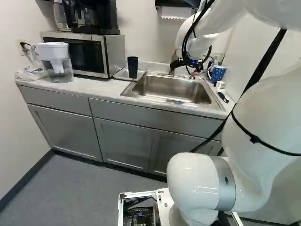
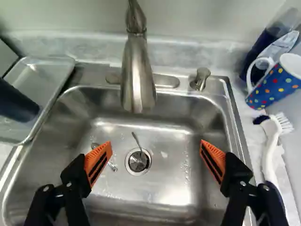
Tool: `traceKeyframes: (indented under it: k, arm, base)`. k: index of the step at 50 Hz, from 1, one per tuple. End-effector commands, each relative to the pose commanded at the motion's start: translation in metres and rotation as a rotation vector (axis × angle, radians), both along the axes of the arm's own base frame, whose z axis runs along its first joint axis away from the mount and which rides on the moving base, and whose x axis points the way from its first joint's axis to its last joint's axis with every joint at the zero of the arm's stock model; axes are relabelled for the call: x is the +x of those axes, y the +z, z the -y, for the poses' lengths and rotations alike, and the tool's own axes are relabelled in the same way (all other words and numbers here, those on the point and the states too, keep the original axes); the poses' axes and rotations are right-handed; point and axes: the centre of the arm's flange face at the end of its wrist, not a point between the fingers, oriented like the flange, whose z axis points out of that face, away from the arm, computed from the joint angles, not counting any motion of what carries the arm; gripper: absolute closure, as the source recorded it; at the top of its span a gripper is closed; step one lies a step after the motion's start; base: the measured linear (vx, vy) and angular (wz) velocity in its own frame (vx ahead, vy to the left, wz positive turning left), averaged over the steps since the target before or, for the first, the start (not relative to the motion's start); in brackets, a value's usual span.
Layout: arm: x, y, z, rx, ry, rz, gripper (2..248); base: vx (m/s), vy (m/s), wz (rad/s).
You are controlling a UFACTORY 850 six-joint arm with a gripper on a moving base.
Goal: Rinse the cup and place it in the tray
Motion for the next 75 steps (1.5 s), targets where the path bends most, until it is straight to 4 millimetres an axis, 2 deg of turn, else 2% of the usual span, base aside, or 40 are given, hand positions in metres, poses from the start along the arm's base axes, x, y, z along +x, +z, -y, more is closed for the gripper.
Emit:
traceKeyframes:
  k: [48,75]
  arm:
    - [-0.003,0.0,-0.003,0.001,0.003,-0.005,3]
    - [-0.018,0.027,-0.027,-0.012,0.049,0.055,3]
  base:
    - [0.0,0.0,0.0]
    - [0.0,0.0,0.0]
